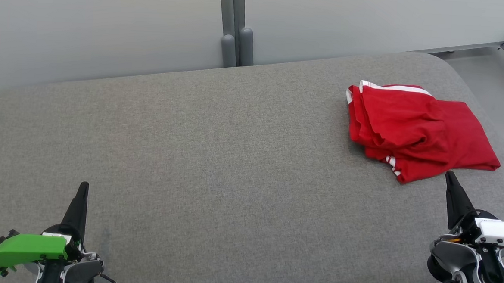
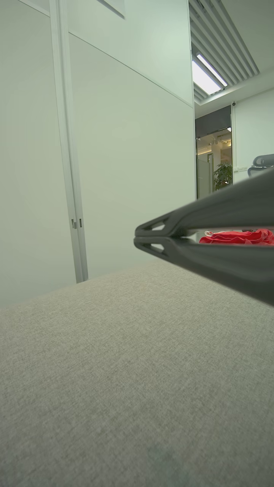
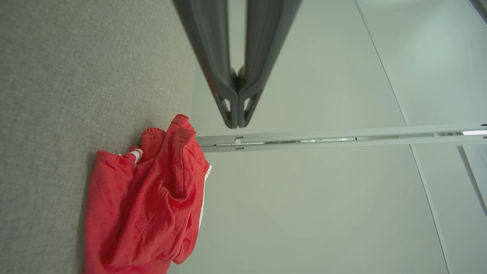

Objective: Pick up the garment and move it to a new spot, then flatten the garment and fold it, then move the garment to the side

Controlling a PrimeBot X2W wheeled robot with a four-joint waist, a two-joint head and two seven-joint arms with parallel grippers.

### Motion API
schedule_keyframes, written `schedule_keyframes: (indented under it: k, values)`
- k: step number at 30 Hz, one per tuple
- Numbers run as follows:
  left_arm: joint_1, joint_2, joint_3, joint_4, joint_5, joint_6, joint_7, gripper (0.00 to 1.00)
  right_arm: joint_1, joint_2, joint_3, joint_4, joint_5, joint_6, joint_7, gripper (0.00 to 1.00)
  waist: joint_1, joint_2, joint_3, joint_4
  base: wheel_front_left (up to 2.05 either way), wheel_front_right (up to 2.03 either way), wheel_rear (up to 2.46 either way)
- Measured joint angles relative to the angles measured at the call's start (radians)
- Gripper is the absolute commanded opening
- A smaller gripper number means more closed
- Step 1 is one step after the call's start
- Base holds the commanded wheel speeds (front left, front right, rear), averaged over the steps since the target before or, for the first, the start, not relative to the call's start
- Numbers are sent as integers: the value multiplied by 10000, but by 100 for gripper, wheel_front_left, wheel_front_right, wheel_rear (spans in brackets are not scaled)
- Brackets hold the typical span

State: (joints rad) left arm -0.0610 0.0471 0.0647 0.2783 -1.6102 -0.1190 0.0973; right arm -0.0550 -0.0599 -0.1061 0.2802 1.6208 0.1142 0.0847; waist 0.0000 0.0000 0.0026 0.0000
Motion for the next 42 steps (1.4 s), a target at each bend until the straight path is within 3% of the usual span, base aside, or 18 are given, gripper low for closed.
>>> schedule_keyframes:
  k: [42]
  values:
    - [-3, -4, 10, 27, 0, -8, 2, 0, -2, 8, -27, 31, 0, 2, 44, 0, 0, 0, -2, 0, 0, 0, 0]
